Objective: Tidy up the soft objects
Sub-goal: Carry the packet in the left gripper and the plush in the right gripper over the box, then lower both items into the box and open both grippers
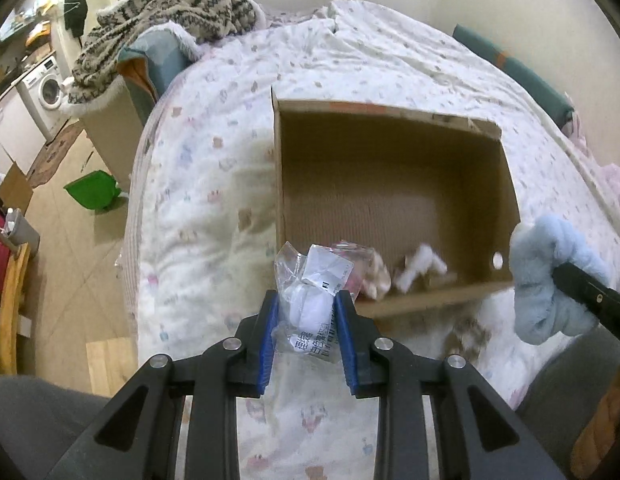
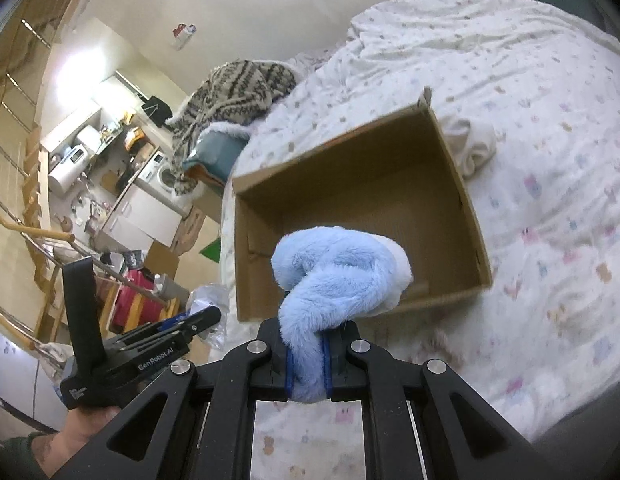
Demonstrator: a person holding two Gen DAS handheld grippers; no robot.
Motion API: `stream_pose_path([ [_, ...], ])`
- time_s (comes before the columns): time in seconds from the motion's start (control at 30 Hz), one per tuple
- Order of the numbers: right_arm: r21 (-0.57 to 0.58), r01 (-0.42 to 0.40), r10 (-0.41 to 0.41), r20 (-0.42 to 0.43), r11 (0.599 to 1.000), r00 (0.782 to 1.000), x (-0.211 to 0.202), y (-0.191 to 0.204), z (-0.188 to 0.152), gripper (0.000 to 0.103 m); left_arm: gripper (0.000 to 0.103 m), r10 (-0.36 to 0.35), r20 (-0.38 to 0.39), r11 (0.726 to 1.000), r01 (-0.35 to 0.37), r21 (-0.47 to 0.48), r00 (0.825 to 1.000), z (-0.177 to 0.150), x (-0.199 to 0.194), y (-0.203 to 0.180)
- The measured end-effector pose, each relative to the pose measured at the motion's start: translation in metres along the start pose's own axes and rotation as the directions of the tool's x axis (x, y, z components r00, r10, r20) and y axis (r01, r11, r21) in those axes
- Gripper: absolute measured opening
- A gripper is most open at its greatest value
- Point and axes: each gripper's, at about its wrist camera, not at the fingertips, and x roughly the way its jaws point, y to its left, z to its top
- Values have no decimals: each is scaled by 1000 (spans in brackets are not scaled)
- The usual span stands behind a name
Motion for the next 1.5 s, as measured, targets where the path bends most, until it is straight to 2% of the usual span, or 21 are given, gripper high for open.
stream_pose_path([
  [0.23, -10, 15, -14, 16, 1000, 1000, 13, -6, 33, 12, 25, 8, 10, 1000, -8, 22, 1000, 30, 13, -13],
  [0.47, 3, 38, -38, -14, 999, 999, 43, -22, 46, 12, 25, 18, -21, 999, -17, 43, 1000, 43, 41, -26],
  [0.97, 63, 103, -94, -133, 993, 987, 96, -57, 38, 12, 25, 68, -84, 996, -64, 57, 994, 49, 101, -36],
  [1.5, 62, 158, -144, -194, 985, 970, 117, -65, 31, 13, 26, 67, -94, 995, -60, 82, 993, 40, 122, -43],
])
